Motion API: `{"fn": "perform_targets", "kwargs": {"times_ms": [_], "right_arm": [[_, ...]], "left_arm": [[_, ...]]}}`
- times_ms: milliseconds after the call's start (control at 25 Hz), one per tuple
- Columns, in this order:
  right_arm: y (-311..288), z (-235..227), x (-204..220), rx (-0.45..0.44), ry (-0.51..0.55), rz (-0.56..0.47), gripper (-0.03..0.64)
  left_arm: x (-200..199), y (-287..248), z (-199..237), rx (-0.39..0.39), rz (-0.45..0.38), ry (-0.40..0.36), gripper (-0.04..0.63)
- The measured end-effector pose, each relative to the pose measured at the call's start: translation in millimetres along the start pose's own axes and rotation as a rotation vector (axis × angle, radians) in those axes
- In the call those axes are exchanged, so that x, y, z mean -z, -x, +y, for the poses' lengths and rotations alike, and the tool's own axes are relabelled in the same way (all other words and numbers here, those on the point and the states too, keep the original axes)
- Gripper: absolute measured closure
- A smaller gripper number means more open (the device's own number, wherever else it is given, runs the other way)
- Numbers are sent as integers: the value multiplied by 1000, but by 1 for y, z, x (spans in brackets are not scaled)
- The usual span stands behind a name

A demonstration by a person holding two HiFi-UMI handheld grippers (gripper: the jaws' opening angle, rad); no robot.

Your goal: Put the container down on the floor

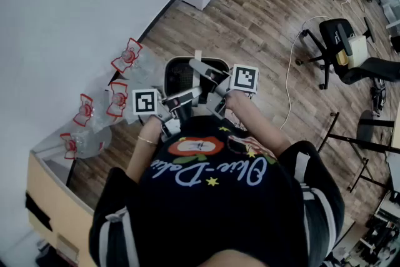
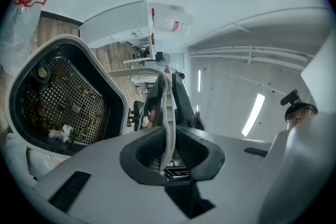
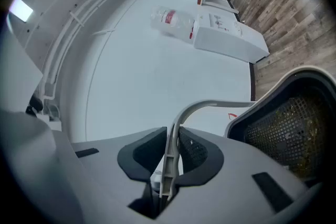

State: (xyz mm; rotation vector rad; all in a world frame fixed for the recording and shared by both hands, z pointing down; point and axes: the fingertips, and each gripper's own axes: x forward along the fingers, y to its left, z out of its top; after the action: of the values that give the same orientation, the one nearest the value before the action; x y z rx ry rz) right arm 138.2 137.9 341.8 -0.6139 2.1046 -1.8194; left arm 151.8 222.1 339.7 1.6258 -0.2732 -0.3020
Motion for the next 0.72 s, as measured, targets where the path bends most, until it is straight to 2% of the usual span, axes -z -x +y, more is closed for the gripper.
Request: {"fn": "perform_targets", "kwargs": {"times_ms": [720], "right_arm": [[1, -7, 10, 5, -24, 4, 566]], "left_arm": [[8, 4, 8, -19, -13, 34, 555]]}}
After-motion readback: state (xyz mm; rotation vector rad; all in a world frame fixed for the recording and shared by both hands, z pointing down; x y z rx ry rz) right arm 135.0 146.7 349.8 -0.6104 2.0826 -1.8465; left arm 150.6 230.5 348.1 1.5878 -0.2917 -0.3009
